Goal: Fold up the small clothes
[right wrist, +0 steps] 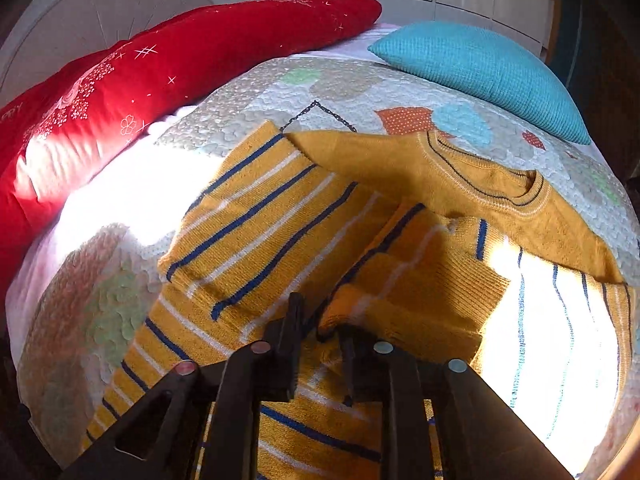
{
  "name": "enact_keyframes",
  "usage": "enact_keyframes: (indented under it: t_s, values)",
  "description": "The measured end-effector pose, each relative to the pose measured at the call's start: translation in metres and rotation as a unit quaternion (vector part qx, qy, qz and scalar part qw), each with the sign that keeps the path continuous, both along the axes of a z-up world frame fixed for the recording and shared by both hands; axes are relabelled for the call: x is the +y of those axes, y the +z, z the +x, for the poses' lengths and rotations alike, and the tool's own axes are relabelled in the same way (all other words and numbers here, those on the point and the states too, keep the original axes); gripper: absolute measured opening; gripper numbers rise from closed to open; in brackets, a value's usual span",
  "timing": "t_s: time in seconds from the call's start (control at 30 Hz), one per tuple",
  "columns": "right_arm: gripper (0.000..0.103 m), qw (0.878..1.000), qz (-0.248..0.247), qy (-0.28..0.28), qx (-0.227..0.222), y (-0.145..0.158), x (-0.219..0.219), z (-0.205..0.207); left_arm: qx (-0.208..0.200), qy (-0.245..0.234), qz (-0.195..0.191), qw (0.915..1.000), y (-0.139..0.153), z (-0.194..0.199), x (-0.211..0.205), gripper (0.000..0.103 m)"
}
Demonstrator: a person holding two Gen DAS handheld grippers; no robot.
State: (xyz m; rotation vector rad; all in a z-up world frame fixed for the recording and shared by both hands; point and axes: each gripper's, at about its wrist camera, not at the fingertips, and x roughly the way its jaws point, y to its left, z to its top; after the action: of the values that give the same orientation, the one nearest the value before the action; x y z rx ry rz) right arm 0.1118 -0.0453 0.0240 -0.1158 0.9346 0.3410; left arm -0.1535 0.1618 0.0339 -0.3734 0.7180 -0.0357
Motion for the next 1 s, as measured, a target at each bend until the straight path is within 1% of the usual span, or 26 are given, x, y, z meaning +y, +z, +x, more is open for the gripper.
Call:
enact_keyframes:
  t_s: [0.03, 0.07, 0.1, 0.13, 0.17, 0.2, 0.23, 0.27, 0.33, 0.37, 0.4, 0.43, 0.47, 0.5, 0.53, 0.6, 0.63, 0.67, 0.73, 0.8, 0.83, 0.9, 1.0]
  values:
    - [0.041, 1.000, -0.008, 0.006, -0.007, 0.003, 0.006, -0.002, 0.000, 0.000, -0.014, 0.9999, 0.000, 0.000, 0.002, 0.090]
    - [0.044, 1.000, -0.021, 0.013, -0.016, 0.005, 0.013, -0.003, -0.001, 0.000, -0.025, 0.9997, 0.000, -0.001, 0.003, 0.090]
    - [0.048, 0.999, -0.038, 0.023, -0.025, 0.006, 0.022, -0.004, -0.002, -0.001, -0.032, 0.9995, 0.001, -0.001, 0.003, 0.090]
    - [0.051, 0.997, -0.057, 0.037, -0.032, 0.004, 0.031, -0.006, -0.004, -0.001, -0.035, 0.9994, 0.002, -0.002, 0.003, 0.090]
    - [0.051, 0.994, -0.082, 0.054, -0.041, 0.001, 0.043, -0.010, -0.006, -0.001, -0.032, 0.9995, 0.004, -0.003, 0.002, 0.090]
    - [0.051, 0.988, -0.120, 0.076, -0.054, -0.004, 0.056, -0.015, -0.009, 0.000, -0.025, 0.9997, 0.006, -0.004, 0.001, 0.090]
    - [0.051, 0.978, -0.167, 0.100, -0.074, -0.012, 0.071, -0.023, -0.012, 0.002, -0.016, 0.9998, 0.008, -0.006, -0.001, 0.090]
    - [0.051, 0.963, -0.219, 0.120, -0.102, -0.019, 0.084, -0.032, -0.014, 0.001, -0.010, 0.9998, 0.009, -0.007, -0.002, 0.090]
    - [0.050, 0.923, -0.312, 0.152, -0.166, -0.032, 0.102, -0.052, -0.018, -0.002, -0.011, 0.9998, 0.012, -0.008, -0.002, 0.090]
    - [0.050, 0.906, -0.345, 0.161, -0.187, -0.038, 0.107, -0.060, -0.019, -0.002, -0.015, 0.9997, 0.012, -0.008, -0.001, 0.090]
    - [0.051, 0.894, -0.365, 0.167, -0.197, -0.040, 0.110, -0.065, -0.020, -0.003, -0.018, 0.9996, 0.013, -0.007, 0.000, 0.090]
    - [0.056, 0.891, -0.370, 0.172, -0.198, -0.041, 0.110, -0.068, -0.020, -0.003, -0.020, 0.9996, 0.013, -0.007, -0.001, 0.090]
    - [0.059, 0.895, -0.365, 0.175, -0.190, -0.038, 0.107, -0.070, -0.020, -0.004, -0.020, 0.9996, 0.014, -0.007, -0.001, 0.090]
    - [0.065, 0.902, -0.351, 0.172, -0.184, -0.032, 0.101, -0.072, -0.021, -0.005, -0.018, 0.9996, 0.015, -0.007, -0.001, 0.090]
    - [0.070, 0.914, -0.325, 0.166, -0.175, -0.024, 0.092, -0.072, -0.023, -0.005, -0.015, 0.9996, 0.016, -0.008, -0.002, 0.090]
    - [0.071, 0.945, -0.255, 0.143, -0.147, -0.003, 0.065, -0.071, -0.025, -0.004, -0.012, 0.9996, 0.017, -0.009, -0.001, 0.090]
    - [0.071, 0.958, -0.219, 0.125, -0.135, 0.007, 0.049, -0.068, -0.025, -0.003, -0.013, 0.9996, 0.017, -0.009, 0.000, 0.090]
    - [0.071, 0.969, -0.185, 0.103, -0.124, 0.018, 0.032, -0.065, -0.025, -0.003, -0.014, 0.9996, 0.017, -0.008, 0.000, 0.090]
    - [0.069, 0.984, -0.136, 0.049, -0.102, 0.036, -0.001, -0.059, -0.022, -0.004, -0.017, 0.9996, 0.017, -0.007, 0.000, 0.090]
    - [0.069, 0.993, -0.079, 0.002, -0.090, 0.055, -0.036, -0.068, -0.021, -0.010, -0.013, 0.9996, 0.018, -0.007, -0.002, 0.090]
    - [0.069, 0.995, -0.047, -0.016, -0.086, 0.062, -0.052, -0.081, -0.021, -0.013, -0.007, 0.9997, 0.018, -0.007, -0.003, 0.090]
    - [0.069, 0.995, -0.004, -0.049, -0.082, 0.070, -0.082, -0.111, -0.017, -0.022, 0.005, 0.9996, 0.018, -0.002, -0.007, 0.091]
    - [0.069, 0.991, 0.032, -0.094, -0.087, 0.068, -0.123, -0.170, 0.004, -0.043, 0.009, 0.9990, 0.013, 0.009, -0.017, 0.091]
